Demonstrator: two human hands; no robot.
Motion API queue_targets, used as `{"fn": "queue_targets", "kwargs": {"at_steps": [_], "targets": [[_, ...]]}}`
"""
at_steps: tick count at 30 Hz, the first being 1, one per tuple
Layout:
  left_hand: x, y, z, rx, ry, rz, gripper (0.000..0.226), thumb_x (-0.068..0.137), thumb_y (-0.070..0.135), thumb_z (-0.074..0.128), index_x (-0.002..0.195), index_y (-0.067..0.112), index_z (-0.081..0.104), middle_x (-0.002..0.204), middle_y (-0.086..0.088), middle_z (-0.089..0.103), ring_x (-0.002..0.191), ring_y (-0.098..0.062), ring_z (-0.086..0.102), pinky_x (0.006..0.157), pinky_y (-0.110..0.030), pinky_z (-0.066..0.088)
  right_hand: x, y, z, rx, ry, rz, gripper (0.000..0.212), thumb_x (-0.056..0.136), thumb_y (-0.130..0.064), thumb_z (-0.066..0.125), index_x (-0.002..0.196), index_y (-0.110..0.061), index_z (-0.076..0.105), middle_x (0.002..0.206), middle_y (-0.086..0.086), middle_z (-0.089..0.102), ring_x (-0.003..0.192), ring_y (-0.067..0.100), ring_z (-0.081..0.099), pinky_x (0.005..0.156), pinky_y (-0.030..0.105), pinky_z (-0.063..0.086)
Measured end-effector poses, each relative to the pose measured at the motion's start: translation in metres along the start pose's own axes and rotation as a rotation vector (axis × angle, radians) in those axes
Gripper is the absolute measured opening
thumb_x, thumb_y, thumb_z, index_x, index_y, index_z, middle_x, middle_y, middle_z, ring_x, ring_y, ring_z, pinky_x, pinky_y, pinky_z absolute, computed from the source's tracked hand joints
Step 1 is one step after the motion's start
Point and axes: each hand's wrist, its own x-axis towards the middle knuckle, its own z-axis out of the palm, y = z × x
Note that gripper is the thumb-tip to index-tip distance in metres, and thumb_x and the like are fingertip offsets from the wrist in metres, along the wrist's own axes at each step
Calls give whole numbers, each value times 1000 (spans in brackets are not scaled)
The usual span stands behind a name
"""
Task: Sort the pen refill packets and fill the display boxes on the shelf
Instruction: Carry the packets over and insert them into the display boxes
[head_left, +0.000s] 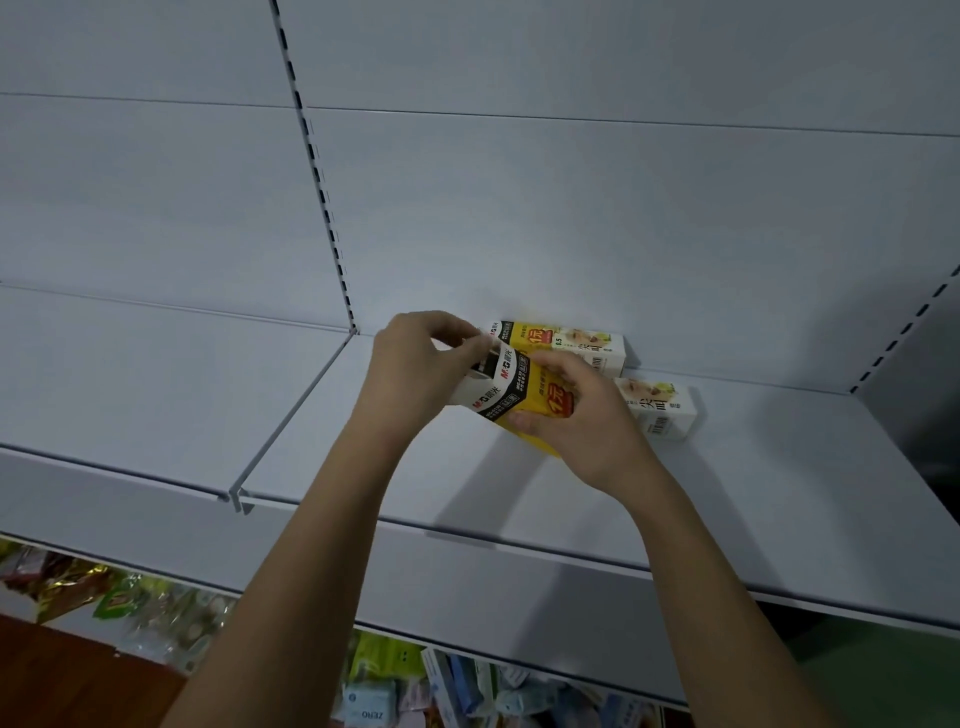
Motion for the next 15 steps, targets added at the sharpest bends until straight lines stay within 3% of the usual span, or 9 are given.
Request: {"fn": "queue_targets", "kwargs": {"at_steps": [2, 5, 9, 11, 13, 15], "targets": [[1, -4, -7, 2, 16, 16, 3, 85, 21, 75, 83, 19, 75, 84, 5, 72, 68, -14, 71, 57, -28, 59, 1, 2, -1, -25, 11, 12, 57, 74, -18, 86, 118, -39, 56, 118, -14, 61, 111, 5, 58, 96, 34, 52], [1, -9, -1, -20, -44, 2, 14, 82, 11, 77, 74, 23, 76, 76, 4, 74, 68, -11, 71, 54, -21, 54, 1, 4, 2, -70, 4, 35, 60, 72, -20, 87, 122, -36, 57, 120, -11, 61, 111, 7, 58, 96, 37, 52], [-1, -18, 19, -30, -178, -48, 26, 87, 4, 64, 80, 25, 79, 92, 0, 77, 95, -15, 70, 71, -23, 56, 1, 9, 2, -186, -1, 65, 64, 69, -24, 89, 124, -35, 58, 119, -11, 59, 110, 11, 58, 94, 40, 52], [-3, -24, 22, -84, -280, -117, 33, 93, 4, 56, 80, 27, 77, 90, 4, 75, 94, -14, 66, 64, -16, 50, 0, 12, -2, -294, -22, 120, 66, 70, -28, 88, 127, -36, 57, 121, -9, 56, 109, 14, 57, 95, 41, 52], [-8, -35, 25, -28, -322, -140, 24, 96, 12, 55, 92, 20, 78, 87, 6, 73, 85, -12, 66, 59, -16, 46, -3, 13, -3, -426, -80, 151, 66, 72, -30, 87, 130, -31, 56, 120, -7, 54, 110, 17, 56, 96, 43, 50], [-12, -46, 32, 132, -306, -98, 20, 95, 21, 62, 108, 14, 74, 97, 2, 73, 88, -12, 66, 62, -17, 45, -6, 13, -1, -551, -121, 134, 65, 74, -32, 85, 132, -29, 55, 122, -5, 57, 113, 19, 53, 99, 45, 46]]}}
